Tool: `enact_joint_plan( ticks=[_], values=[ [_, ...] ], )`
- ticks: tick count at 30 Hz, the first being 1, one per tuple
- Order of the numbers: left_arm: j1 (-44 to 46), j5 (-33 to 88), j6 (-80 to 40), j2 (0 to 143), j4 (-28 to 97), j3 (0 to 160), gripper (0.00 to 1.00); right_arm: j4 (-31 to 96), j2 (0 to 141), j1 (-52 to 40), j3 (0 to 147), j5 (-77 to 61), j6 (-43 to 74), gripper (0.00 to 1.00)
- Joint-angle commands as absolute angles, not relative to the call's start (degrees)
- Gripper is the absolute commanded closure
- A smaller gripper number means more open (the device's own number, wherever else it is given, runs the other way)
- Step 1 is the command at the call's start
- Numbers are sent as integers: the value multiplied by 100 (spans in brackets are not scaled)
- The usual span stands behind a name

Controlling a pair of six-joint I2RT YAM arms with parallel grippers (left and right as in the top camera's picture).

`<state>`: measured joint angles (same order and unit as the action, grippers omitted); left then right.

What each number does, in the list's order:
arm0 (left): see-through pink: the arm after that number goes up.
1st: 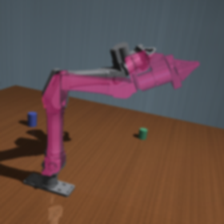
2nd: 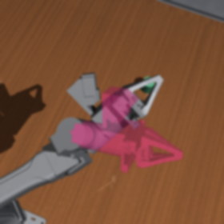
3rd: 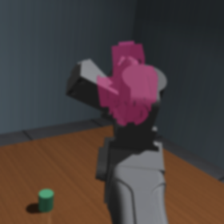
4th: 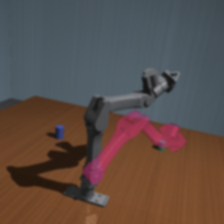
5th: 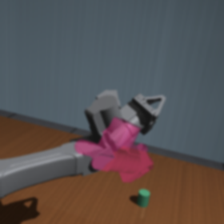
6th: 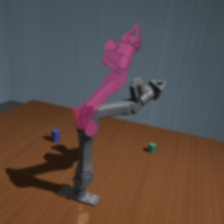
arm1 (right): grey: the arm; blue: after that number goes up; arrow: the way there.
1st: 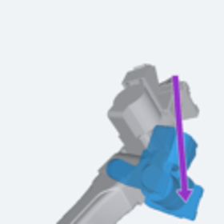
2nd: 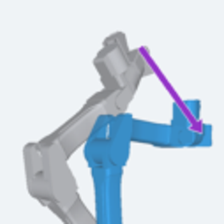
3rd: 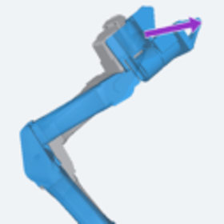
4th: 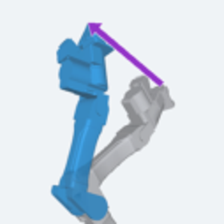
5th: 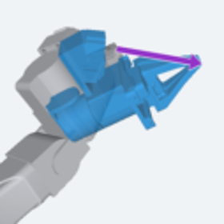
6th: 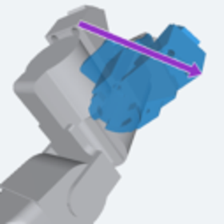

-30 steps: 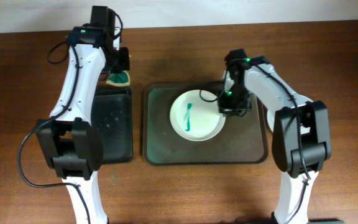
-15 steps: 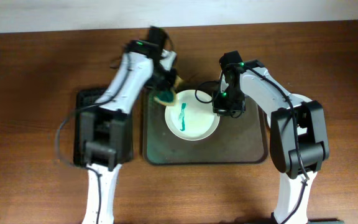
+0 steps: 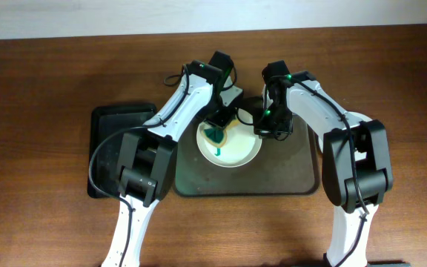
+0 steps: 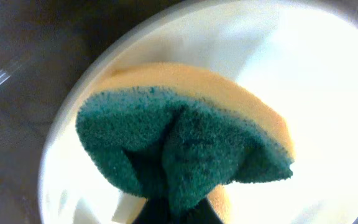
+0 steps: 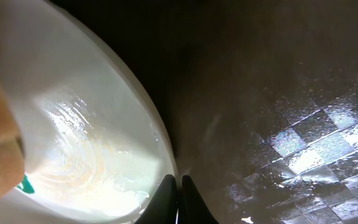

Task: Clean dirty plates on tray and stack at the side
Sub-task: 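Bring the sponge with left gripper onto the last plate, then scrub the last plate's green mark with the sponge, right gripper holding rim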

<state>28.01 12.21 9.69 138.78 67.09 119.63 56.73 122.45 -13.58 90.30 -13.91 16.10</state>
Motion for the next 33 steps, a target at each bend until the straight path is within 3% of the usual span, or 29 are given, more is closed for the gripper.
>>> enact_joint_plan(
  ticks=[1,6,9,16,19,25,33],
  values=[
    [2823,1278,1929,14075,6838,11629,100,5614,12322,-1376,8934,-1551,1645,96],
    [2823,2410,3835,14090,7642,11463,100,5610,12322,-1376,8936,-1597,1643,96],
    [2821,2484,4501,14090,8031,11463,100,5607,12322,-1376,8936,-1614,1643,96],
    [2794,2462,4788,14090,7979,11463,100,5586,12322,-1376,8936,-1678,1643,96],
    [2794,2082,3583,14090,7266,11463,100,5564,12322,-1376,8936,-1737,1649,96],
    [2794,34,-668,14090,6165,11461,100,5546,12322,-1369,8947,-1684,2270,96],
    [2797,-130,-1280,14088,6394,11531,100,5594,12322,-1334,8947,-1678,2587,96]
  ],
)
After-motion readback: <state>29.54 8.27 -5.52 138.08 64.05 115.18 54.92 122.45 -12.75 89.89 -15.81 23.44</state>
